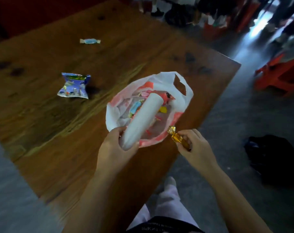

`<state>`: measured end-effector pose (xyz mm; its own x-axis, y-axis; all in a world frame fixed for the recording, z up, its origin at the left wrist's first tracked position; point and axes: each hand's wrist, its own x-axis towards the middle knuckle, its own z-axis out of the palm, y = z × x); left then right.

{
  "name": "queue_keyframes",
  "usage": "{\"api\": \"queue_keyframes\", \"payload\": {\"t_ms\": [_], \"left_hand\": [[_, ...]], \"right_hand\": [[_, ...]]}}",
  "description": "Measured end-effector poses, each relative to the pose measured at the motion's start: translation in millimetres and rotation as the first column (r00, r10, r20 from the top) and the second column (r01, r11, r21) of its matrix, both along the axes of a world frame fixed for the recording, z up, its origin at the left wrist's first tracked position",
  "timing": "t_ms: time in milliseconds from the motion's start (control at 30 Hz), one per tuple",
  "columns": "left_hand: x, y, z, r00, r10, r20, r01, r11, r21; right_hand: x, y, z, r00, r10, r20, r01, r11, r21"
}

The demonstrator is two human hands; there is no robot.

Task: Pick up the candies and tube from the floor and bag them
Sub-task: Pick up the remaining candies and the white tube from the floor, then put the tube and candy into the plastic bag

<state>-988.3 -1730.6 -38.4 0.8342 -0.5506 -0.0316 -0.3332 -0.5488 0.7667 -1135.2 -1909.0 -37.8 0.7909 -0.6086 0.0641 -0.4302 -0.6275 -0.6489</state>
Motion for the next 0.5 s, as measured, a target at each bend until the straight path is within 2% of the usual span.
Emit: {"api": "queue_keyframes", "payload": {"t_ms": [133,300,500], "left_hand": [[12,-2,3,0.981,0.195,-0.019,-0.195,0.980,0.037],[16,-10,13,0.915,0.389,-0.107,-0.381,0.920,0.088],[22,-25,15,0.892,0.452,-0.005,-0.449,0.887,0.108]], "right_hand": [[52,-29,0,0.983,0.183,-0.032,-0.182,0.983,0.025],[107,-52,-6,0.923,0.376,-0.076,-0.376,0.926,0.025],[143,-58,-20,0.816,0.543,-0.199,-0.543,0.838,0.056]]}}
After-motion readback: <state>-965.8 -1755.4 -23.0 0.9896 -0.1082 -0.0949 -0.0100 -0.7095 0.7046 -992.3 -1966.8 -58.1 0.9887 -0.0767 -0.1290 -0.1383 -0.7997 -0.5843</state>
